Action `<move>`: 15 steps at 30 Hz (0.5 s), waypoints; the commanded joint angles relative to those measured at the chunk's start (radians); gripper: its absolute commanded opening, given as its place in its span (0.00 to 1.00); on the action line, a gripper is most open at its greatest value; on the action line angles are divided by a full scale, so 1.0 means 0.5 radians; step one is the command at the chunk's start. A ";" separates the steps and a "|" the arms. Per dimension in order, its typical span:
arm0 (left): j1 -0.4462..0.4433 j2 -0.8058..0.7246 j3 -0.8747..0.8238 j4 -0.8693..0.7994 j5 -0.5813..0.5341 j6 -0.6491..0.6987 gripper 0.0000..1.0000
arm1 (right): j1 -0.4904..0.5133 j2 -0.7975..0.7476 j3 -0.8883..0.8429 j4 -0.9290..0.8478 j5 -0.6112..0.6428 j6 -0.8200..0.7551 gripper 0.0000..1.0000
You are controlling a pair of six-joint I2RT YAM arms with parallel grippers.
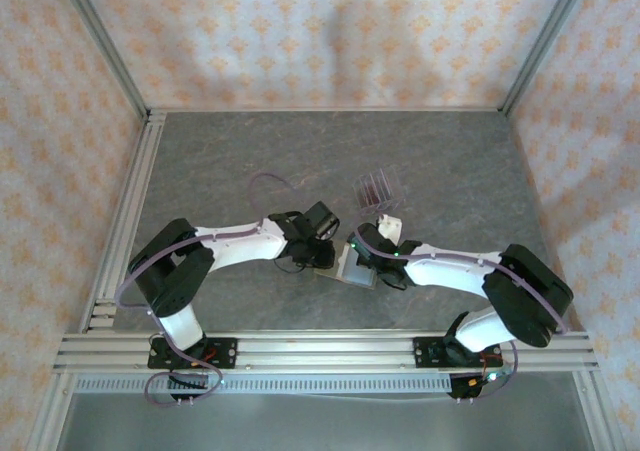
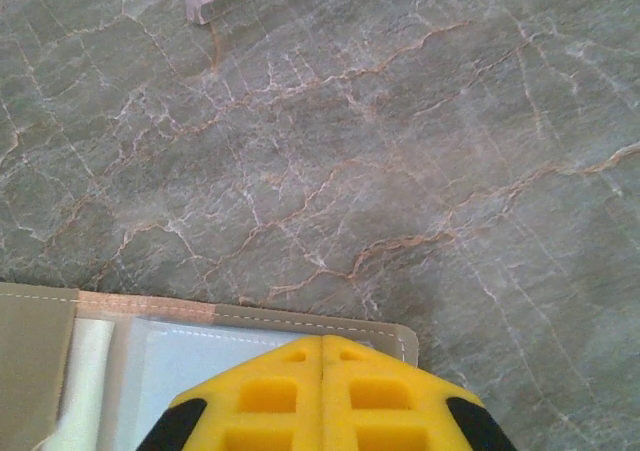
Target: Put the credit cards into the card holder
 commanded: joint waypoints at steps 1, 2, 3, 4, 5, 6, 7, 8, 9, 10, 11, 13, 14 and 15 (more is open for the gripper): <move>-0.012 0.044 -0.046 0.041 -0.064 -0.028 0.22 | 0.011 -0.119 0.036 -0.096 0.144 -0.079 0.09; -0.013 0.055 -0.056 0.046 -0.064 -0.027 0.22 | 0.011 -0.141 0.050 -0.112 0.147 -0.111 0.12; -0.014 0.062 -0.063 0.054 -0.064 -0.028 0.22 | 0.011 -0.161 0.064 -0.130 0.143 -0.139 0.14; -0.013 0.072 -0.069 0.060 -0.065 -0.028 0.22 | 0.014 -0.177 0.083 -0.151 0.144 -0.177 0.17; -0.015 0.081 -0.075 0.065 -0.064 -0.028 0.21 | 0.021 -0.188 0.105 -0.174 0.145 -0.217 0.20; -0.015 0.086 -0.081 0.070 -0.063 -0.028 0.21 | 0.028 -0.193 0.124 -0.200 0.150 -0.243 0.23; -0.014 0.085 -0.085 0.078 -0.064 -0.030 0.21 | 0.039 -0.196 0.147 -0.219 0.156 -0.278 0.26; -0.014 0.085 -0.091 0.086 -0.064 -0.031 0.21 | 0.053 -0.193 0.169 -0.232 0.145 -0.316 0.28; -0.015 0.083 -0.093 0.087 -0.064 -0.031 0.21 | 0.066 -0.185 0.182 -0.230 0.127 -0.346 0.30; -0.015 0.082 -0.090 0.090 -0.064 -0.034 0.21 | 0.076 -0.173 0.198 -0.219 0.092 -0.381 0.31; -0.013 0.085 -0.091 0.091 -0.064 -0.034 0.21 | 0.086 -0.152 0.207 -0.206 0.056 -0.406 0.33; -0.014 0.090 -0.088 0.091 -0.064 -0.034 0.21 | 0.091 -0.078 0.238 -0.174 -0.060 -0.458 0.33; -0.014 0.088 -0.085 0.091 -0.062 -0.035 0.21 | 0.094 -0.041 0.250 -0.166 -0.102 -0.471 0.33; -0.015 0.089 -0.082 0.090 -0.061 -0.034 0.21 | 0.097 -0.004 0.261 -0.160 -0.125 -0.480 0.33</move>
